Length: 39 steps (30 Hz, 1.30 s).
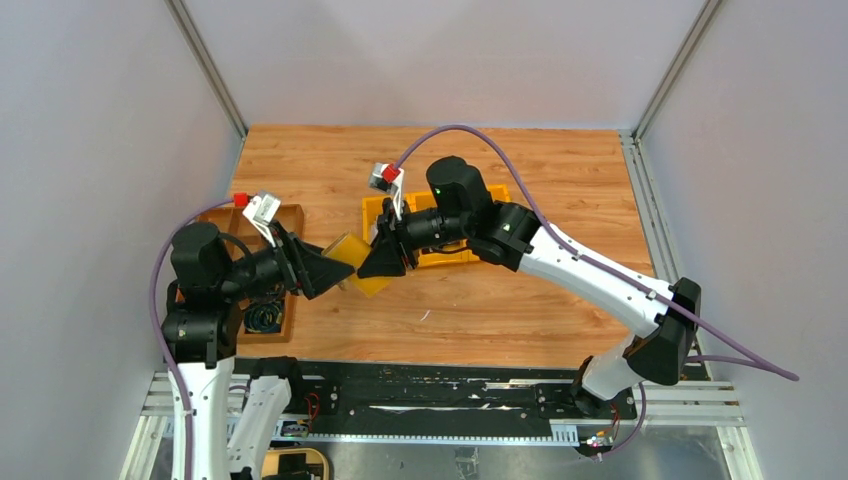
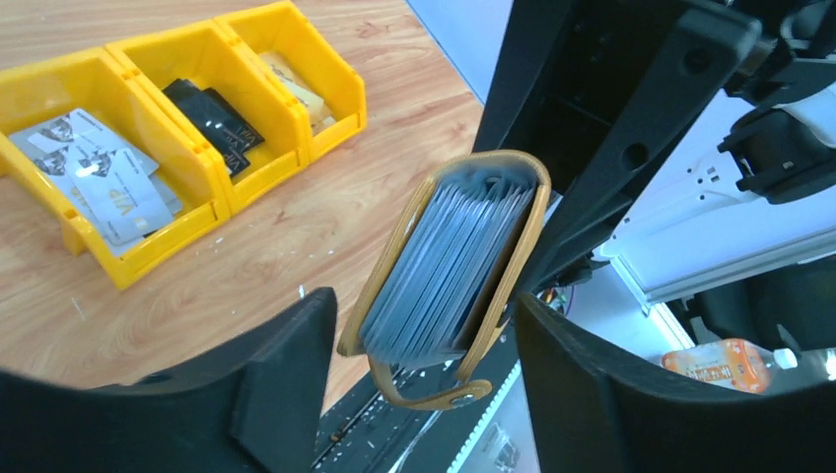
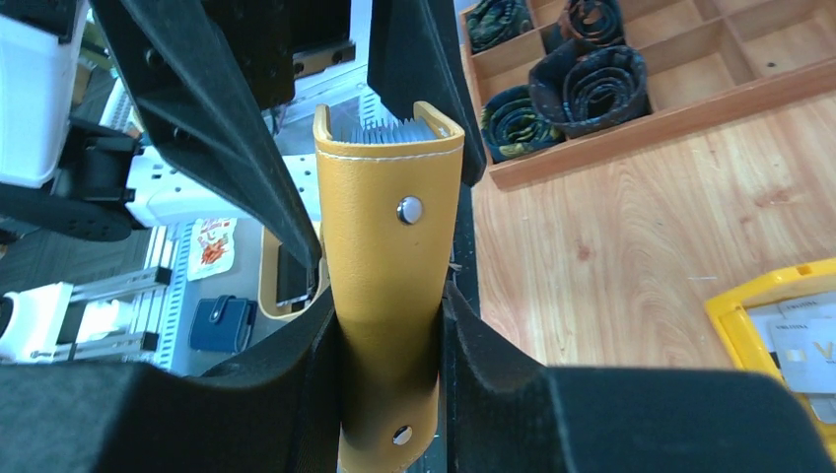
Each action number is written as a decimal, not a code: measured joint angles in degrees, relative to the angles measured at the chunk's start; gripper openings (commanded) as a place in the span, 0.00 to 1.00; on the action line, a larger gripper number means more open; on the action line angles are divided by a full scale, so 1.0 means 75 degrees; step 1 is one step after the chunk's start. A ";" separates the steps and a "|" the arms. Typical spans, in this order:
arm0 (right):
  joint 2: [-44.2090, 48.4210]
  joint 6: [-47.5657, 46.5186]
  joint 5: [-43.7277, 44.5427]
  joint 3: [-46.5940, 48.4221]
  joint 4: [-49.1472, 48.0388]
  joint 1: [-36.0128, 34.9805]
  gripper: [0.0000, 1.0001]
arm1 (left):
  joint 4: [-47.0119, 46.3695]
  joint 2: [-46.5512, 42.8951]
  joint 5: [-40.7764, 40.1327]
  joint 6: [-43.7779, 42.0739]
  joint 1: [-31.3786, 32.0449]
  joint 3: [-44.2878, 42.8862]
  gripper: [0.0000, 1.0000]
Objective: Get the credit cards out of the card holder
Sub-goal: Open the card holder.
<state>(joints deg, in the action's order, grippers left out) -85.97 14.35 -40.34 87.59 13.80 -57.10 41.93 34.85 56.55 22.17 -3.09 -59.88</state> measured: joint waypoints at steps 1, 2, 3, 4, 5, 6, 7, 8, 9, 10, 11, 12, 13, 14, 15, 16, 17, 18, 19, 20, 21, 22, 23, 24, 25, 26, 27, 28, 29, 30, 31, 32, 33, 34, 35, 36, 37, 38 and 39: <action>0.0000 0.0023 0.0122 0.0000 -0.0012 0.0000 0.00 | -0.0029 0.0000 0.0017 0.0058 0.0000 0.0114 0.74; 0.0000 0.0041 0.0224 0.0000 -0.0012 0.0000 0.00 | -0.0041 0.0003 0.0035 0.0085 0.0000 0.0201 0.74; 0.0000 0.0070 0.0323 0.0000 -0.0009 0.0000 0.00 | -0.0038 -0.0006 0.0052 0.0111 0.0000 0.0332 0.74; 0.0000 0.0099 0.0414 0.0000 -0.0015 0.0000 0.00 | -0.0032 -0.0029 0.0067 0.0114 0.0000 0.0414 0.74; 0.0000 0.0125 0.0458 0.0000 -0.0026 0.0000 0.00 | -0.0029 -0.0064 0.0102 0.0114 0.0000 0.0475 0.72; 0.0000 0.0152 0.0475 0.0000 -0.0052 0.0000 0.00 | -0.0032 -0.0117 0.0137 0.0114 0.0000 0.0542 0.68; 0.0000 0.0187 0.0478 0.0000 -0.0082 0.0000 0.00 | -0.0029 -0.0181 0.0178 0.0108 0.0000 0.0589 0.66; 0.0000 0.0254 0.0455 0.0000 -0.0119 0.0000 0.00 | -0.0003 -0.0254 0.0227 0.0114 0.0000 0.0603 0.65; 0.0000 0.0350 0.0405 -0.0003 -0.0187 0.0026 0.00 | -0.0006 -0.0309 0.0294 0.0079 0.0000 0.0603 0.65; 0.0000 0.0458 0.0321 -0.0012 -0.0294 0.0047 0.00 | 0.0017 -0.0347 0.0356 0.0035 0.0000 0.0592 0.64; 0.0000 0.0586 0.0213 -0.0032 -0.0428 0.0079 0.00 | 0.0085 -0.0367 0.0425 -0.0050 0.0000 0.0562 0.62; 0.0015 0.0714 0.0105 -0.0070 -0.0589 0.0117 0.00 | 0.0146 -0.0370 0.0487 -0.0122 0.0000 0.0522 0.61; 0.0035 0.0819 0.0003 -0.0128 -0.0746 0.0166 0.00 | 0.0256 -0.0358 0.0530 -0.0227 0.0000 0.0440 0.59; 0.0052 0.0915 -0.0082 -0.0178 -0.0833 0.0213 0.00 | 0.0329 -0.0341 0.0554 -0.0309 0.0000 0.0376 0.57; 0.0079 0.1029 -0.0210 -0.0262 -0.0985 0.0291 0.00 | 0.0504 -0.0303 0.0580 -0.0463 0.0000 0.0236 0.55; 0.0096 0.1131 -0.0312 -0.0329 -0.1099 0.0356 0.00 | 0.0609 -0.0280 0.0595 -0.0580 0.0000 0.0122 0.52; 0.0102 0.1218 -0.0423 -0.0405 -0.1233 0.0423 0.00 | 0.0746 -0.0254 0.0603 -0.0720 0.0000 -0.0023 0.48; 0.0114 0.1326 -0.0527 -0.0484 -0.1358 0.0487 0.00 | 0.0851 -0.0242 0.0597 -0.0836 0.0000 -0.0143 0.45; 0.0128 0.1411 -0.0650 -0.0583 -0.1512 0.0557 0.00 | 0.1000 -0.0230 0.0589 -0.0994 0.0000 -0.0300 0.43; 0.0154 0.1542 -0.0810 -0.0714 -0.1702 0.0635 0.00 | 0.1110 -0.0230 0.0574 -0.1145 0.0000 -0.0434 0.42; 0.0175 0.1649 -0.0918 -0.0825 -0.1853 0.0679 0.00 | 0.1151 -0.0230 0.0565 -0.1192 0.0000 -0.0498 0.39; 0.0201 0.1781 -0.1043 -0.0950 -0.2022 0.0726 0.00 | 0.1218 -0.0230 0.0536 -0.1303 0.0000 -0.0574 0.37; 0.0219 0.1915 -0.1166 -0.1070 -0.2200 0.0758 0.00 | 0.1285 -0.0233 0.0484 -0.1370 0.0000 -0.0621 0.35; 0.0227 0.2017 -0.1259 -0.1148 -0.2334 0.0787 0.00 | 0.1314 -0.0233 0.0437 -0.1419 0.0000 -0.0644 0.35; 0.0230 0.2127 -0.1341 -0.1209 -0.2460 0.0807 0.00 | 0.1358 -0.0233 0.0361 -0.1478 0.0000 -0.0656 0.40; 0.0230 0.2241 -0.1451 -0.1265 -0.2614 0.0825 0.00 | 0.1413 -0.0233 0.0198 -0.1547 0.0000 -0.0662 0.54; 0.0230 0.2352 -0.1530 -0.1288 -0.2725 0.0836 0.00 | 0.1451 -0.0233 0.0009 -0.1591 0.0000 -0.0662 0.69; 0.0230 0.2398 -0.1591 -0.1291 -0.2783 0.0836 0.00 | 0.1469 -0.0230 -0.0163 -0.1597 0.0000 -0.0662 0.77; 0.0230 0.2439 -0.1638 -0.1291 -0.2859 0.0836 0.00 | 0.1510 -0.0216 -0.0393 -0.1612 0.0000 -0.0670 0.81; 0.0230 0.2477 -0.1687 -0.1288 -0.2938 0.0836 0.00 | 0.1521 -0.0195 -0.0597 -0.1658 0.0000 -0.0688 0.85; 0.0233 0.2495 -0.1725 -0.1291 -0.2970 0.0836 0.00 | 0.1539 -0.0178 -0.0717 -0.1714 0.0000 -0.0711 0.88; 0.0233 0.2509 -0.1786 -0.1288 -0.2990 0.0836 0.00 | 0.1536 -0.0131 -0.0868 -0.1655 0.0000 -0.0752 0.92; 0.0233 0.2509 -0.1827 -0.1288 -0.2990 0.0836 0.00 | 0.1518 -0.0093 -0.0924 -0.1620 0.0000 -0.0787 0.97; 0.0233 0.2509 -0.1853 -0.1288 -0.2987 0.0836 0.00 | 0.1489 -0.0035 -0.0880 -0.1533 0.0000 -0.0825 0.99; 0.0233 0.2509 -0.1886 -0.1288 -0.2984 0.0836 0.00 | 0.1419 0.0015 -0.0711 -0.1422 -0.0003 -0.0851 1.00; 0.0233 0.2509 -0.1906 -0.1288 -0.2987 0.0836 0.00 | 0.1341 0.0061 -0.0539 -0.1317 -0.0006 -0.0868 1.00; 0.0233 0.2509 -0.1923 -0.1288 -0.2987 0.0836 0.00 | 0.1221 0.0111 -0.0289 -0.1131 -0.0006 -0.0868 1.00; 0.0233 0.2512 -0.1953 -0.1288 -0.2987 0.0836 0.00 | 0.1084 0.0143 -0.0073 -0.0924 -0.0006 -0.0868 0.99; 0.0233 0.2530 -0.1967 -0.1288 -0.2996 0.0836 0.01 | 0.0901 0.0166 0.0134 -0.0717 -0.0006 -0.0866 0.98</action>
<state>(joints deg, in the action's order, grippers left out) -84.23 33.32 -55.09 77.93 -8.67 -50.83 48.69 36.10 57.56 16.80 -3.14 -66.37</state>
